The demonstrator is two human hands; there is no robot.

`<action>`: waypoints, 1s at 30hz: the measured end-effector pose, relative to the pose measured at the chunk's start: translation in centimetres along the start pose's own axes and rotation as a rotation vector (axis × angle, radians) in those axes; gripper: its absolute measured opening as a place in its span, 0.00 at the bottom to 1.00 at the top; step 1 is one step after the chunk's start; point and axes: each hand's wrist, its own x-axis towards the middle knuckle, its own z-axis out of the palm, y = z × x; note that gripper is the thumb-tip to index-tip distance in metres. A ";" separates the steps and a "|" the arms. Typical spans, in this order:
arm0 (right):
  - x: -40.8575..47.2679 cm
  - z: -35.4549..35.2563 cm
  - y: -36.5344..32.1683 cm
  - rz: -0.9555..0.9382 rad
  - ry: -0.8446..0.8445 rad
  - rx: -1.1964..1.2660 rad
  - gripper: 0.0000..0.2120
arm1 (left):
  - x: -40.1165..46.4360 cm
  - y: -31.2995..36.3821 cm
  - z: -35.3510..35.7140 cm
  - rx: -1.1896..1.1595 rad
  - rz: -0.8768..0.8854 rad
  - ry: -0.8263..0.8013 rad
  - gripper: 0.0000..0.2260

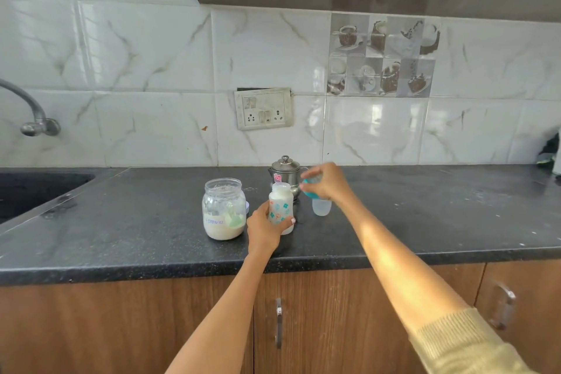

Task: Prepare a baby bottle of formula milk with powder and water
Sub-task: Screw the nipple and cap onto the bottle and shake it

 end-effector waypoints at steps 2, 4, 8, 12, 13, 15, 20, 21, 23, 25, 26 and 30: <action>1.0 -1.8 -2.3 -0.057 -0.016 0.076 0.15 | 0.0 0.0 0.0 0.005 0.005 0.003 0.24; 1.8 -2.7 -4.1 -0.110 -0.077 0.075 0.16 | 0.0 0.0 0.0 0.003 0.010 0.004 0.25; 2.4 -1.6 -5.9 -0.200 -0.210 -0.080 0.17 | 0.0 0.0 0.1 0.001 0.011 0.006 0.25; 2.2 0.4 -5.6 -0.215 -0.281 -0.161 0.16 | 0.1 -0.2 0.1 0.008 0.009 0.006 0.25; 2.2 0.8 -5.5 -0.217 -0.291 -0.180 0.16 | 0.2 -0.2 0.1 0.013 0.013 0.008 0.25; 2.3 1.2 -5.3 -0.218 -0.314 -0.212 0.16 | 0.3 -0.3 0.2 0.020 0.016 0.011 0.25; 2.5 1.5 -5.2 -0.220 -0.357 -0.262 0.16 | 0.5 -0.4 0.3 0.022 0.017 0.007 0.25; 2.5 1.5 -5.2 -0.215 -0.362 -0.269 0.16 | 0.5 -0.4 0.3 0.026 0.014 0.010 0.26; 2.6 1.6 -5.0 -0.209 -0.359 -0.262 0.15 | 0.6 -0.5 0.3 0.031 0.002 0.011 0.27; 2.8 1.5 -4.9 -0.208 -0.371 -0.241 0.15 | 0.6 -0.6 0.3 0.030 -0.002 0.001 0.27; 3.0 1.4 -4.9 -0.212 -0.390 -0.236 0.15 | 0.7 -0.6 0.3 0.034 -0.001 -0.008 0.27; 3.6 1.1 -4.7 -0.206 -0.517 -0.198 0.16 | 0.8 -0.7 0.3 0.049 0.015 -0.031 0.25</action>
